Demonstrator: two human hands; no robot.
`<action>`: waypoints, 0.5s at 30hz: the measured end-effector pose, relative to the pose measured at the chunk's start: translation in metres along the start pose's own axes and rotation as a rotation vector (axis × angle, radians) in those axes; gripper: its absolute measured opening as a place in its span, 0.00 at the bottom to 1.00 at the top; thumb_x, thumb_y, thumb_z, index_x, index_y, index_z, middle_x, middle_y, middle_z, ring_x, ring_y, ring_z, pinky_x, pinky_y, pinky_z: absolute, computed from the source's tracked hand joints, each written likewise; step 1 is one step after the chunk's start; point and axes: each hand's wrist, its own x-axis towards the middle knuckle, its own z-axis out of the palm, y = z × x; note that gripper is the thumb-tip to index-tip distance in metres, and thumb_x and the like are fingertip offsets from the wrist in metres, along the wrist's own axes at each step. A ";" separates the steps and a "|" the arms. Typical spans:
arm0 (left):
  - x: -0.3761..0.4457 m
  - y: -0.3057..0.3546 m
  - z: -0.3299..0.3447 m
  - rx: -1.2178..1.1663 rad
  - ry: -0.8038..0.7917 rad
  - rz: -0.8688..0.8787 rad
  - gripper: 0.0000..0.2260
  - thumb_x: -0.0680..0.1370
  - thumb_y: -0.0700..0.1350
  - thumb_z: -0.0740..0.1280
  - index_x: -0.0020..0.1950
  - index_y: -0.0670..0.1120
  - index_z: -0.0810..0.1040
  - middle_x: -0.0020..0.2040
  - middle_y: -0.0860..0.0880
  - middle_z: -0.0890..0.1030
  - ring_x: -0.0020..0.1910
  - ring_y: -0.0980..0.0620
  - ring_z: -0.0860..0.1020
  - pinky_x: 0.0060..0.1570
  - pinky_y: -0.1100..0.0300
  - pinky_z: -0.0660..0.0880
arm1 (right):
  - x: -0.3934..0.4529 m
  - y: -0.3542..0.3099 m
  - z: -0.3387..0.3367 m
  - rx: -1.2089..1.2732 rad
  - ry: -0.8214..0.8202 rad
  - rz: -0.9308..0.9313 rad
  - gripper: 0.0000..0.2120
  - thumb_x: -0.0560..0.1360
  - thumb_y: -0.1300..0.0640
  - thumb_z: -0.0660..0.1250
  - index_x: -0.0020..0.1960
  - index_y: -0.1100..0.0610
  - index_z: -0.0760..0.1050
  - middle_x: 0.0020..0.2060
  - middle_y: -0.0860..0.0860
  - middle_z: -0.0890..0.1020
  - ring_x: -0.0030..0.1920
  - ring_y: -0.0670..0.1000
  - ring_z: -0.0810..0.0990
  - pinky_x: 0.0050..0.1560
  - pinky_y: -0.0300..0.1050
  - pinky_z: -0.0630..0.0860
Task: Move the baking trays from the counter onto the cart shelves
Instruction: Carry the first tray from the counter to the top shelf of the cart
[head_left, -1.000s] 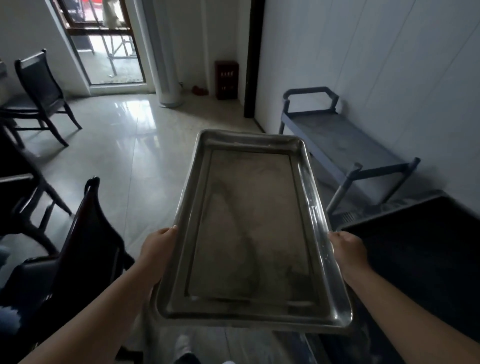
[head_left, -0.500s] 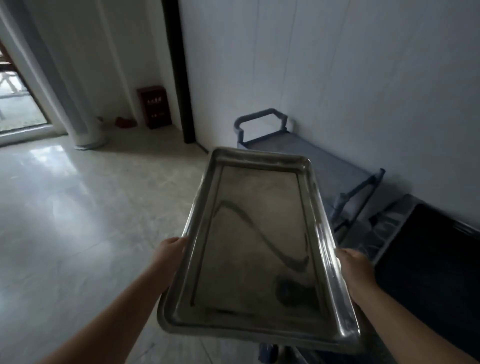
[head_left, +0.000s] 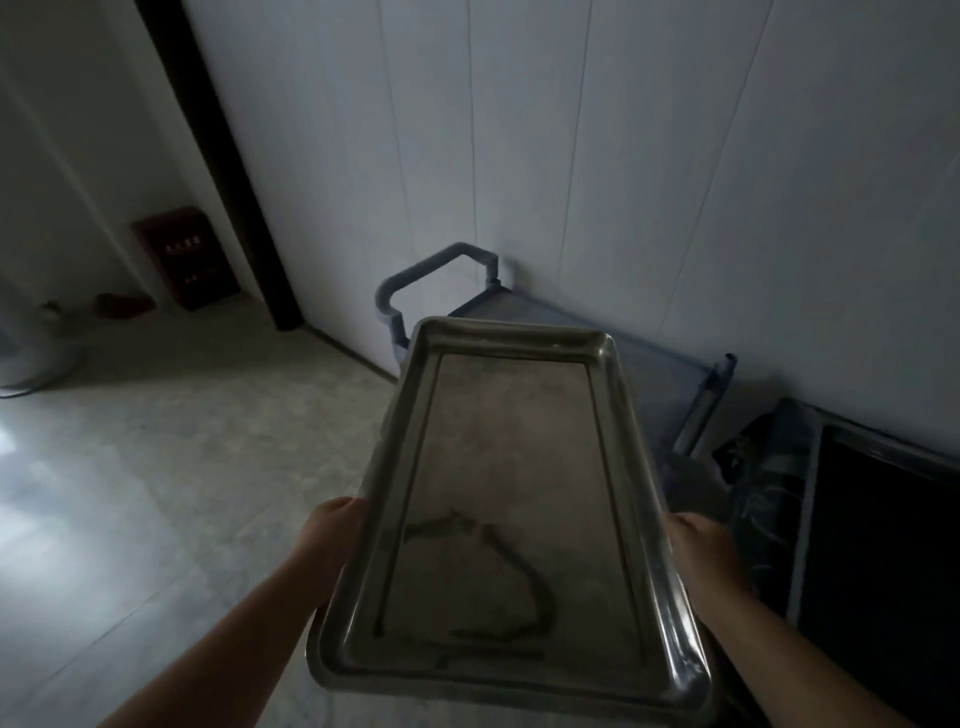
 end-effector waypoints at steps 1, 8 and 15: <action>0.013 0.007 0.003 0.009 -0.010 0.002 0.12 0.79 0.44 0.66 0.41 0.39 0.84 0.41 0.36 0.84 0.40 0.40 0.82 0.48 0.42 0.81 | 0.009 -0.005 0.004 0.012 0.008 0.012 0.11 0.78 0.58 0.65 0.42 0.64 0.81 0.38 0.63 0.82 0.42 0.63 0.79 0.44 0.52 0.73; 0.119 0.041 0.020 0.036 -0.047 0.003 0.11 0.79 0.41 0.66 0.41 0.38 0.83 0.37 0.37 0.82 0.38 0.42 0.79 0.40 0.54 0.75 | 0.069 -0.032 0.048 -0.013 0.080 0.065 0.13 0.77 0.57 0.64 0.35 0.59 0.77 0.31 0.58 0.78 0.34 0.58 0.75 0.34 0.46 0.68; 0.245 0.084 0.032 0.066 -0.181 0.051 0.09 0.79 0.43 0.66 0.46 0.40 0.83 0.41 0.40 0.84 0.39 0.42 0.81 0.40 0.55 0.77 | 0.122 -0.057 0.106 0.025 0.167 0.182 0.17 0.79 0.54 0.63 0.41 0.67 0.77 0.35 0.63 0.79 0.33 0.57 0.73 0.33 0.46 0.65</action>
